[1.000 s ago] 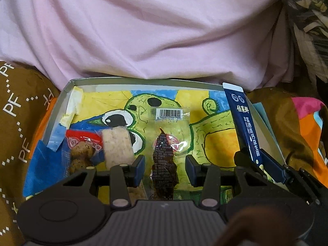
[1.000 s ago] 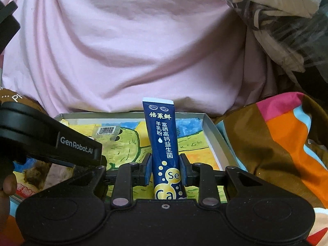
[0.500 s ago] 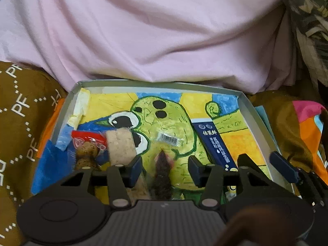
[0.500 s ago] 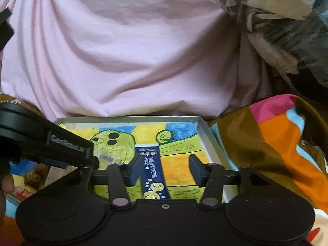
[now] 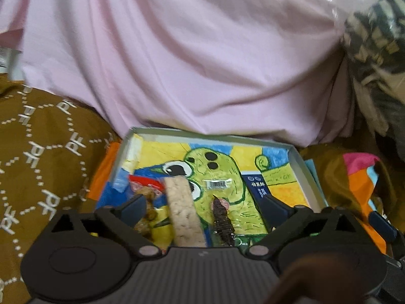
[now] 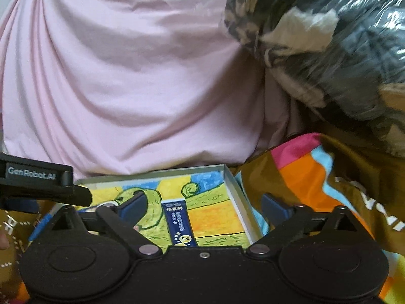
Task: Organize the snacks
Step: 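Withdraw both tools from the tray back toward the snack pile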
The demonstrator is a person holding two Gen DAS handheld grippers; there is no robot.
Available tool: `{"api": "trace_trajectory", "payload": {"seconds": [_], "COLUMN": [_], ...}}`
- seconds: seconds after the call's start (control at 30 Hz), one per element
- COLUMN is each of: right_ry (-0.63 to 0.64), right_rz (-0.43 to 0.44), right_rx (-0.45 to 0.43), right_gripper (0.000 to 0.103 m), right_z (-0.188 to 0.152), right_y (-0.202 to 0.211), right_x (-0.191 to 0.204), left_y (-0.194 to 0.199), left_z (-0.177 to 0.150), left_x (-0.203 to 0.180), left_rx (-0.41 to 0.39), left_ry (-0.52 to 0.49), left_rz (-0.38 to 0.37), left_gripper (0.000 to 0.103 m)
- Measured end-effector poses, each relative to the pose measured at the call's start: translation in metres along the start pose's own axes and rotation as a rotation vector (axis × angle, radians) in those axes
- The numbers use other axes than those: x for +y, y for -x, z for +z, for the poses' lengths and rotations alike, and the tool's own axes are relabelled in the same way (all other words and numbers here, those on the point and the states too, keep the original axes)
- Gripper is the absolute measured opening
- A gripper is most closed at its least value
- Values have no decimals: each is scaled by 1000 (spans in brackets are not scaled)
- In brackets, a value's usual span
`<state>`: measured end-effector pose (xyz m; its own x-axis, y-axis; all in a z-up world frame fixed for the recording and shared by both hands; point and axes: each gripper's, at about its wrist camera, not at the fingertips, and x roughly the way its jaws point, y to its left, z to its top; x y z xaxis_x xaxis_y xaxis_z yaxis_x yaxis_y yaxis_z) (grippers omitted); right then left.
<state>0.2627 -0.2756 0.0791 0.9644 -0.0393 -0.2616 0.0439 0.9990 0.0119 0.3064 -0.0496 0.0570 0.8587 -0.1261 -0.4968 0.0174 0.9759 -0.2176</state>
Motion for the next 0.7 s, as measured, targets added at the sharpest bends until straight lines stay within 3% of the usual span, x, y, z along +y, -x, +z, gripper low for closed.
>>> {"api": "trace_trajectory", "payload": {"seconds": [0.4, 0.7], "right_ry": [-46, -18], "right_rz": [-14, -8], "right_rx": [-84, -90], "right_gripper": [102, 102], "right_z": [8, -10], "right_y": [89, 153], "right_x": [7, 15], "left_y": [87, 139], "left_z": [-22, -51], "left_x": [18, 30], "left_rx": [-88, -101], "left_ry": [-60, -109], "left_rz": [11, 3], "left_gripper": [102, 103]}}
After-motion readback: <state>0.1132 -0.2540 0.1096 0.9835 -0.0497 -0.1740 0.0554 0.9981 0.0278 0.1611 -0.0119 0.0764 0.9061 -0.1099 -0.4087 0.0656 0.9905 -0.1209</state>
